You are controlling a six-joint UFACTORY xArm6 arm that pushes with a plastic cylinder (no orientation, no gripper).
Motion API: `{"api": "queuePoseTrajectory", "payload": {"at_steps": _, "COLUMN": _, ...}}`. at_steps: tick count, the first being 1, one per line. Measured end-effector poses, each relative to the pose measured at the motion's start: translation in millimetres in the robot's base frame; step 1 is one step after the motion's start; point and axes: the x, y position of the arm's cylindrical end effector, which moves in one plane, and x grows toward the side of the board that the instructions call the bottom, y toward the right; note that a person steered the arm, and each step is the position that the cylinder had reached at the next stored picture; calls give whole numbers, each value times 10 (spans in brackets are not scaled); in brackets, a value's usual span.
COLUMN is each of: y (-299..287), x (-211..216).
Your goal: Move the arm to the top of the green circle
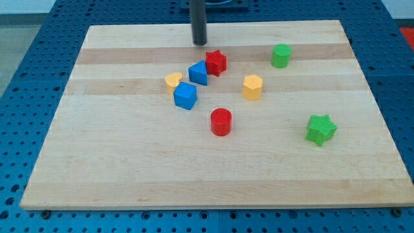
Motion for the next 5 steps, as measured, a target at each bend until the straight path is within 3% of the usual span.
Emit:
{"api": "queuePoseTrajectory", "payload": {"at_steps": 1, "y": 723, "x": 53}}
{"api": "queuePoseTrajectory", "payload": {"at_steps": 2, "y": 930, "x": 303}}
{"api": "queuePoseTrajectory", "payload": {"at_steps": 4, "y": 309, "x": 469}}
{"api": "queuePoseTrajectory", "payload": {"at_steps": 5, "y": 137, "x": 765}}
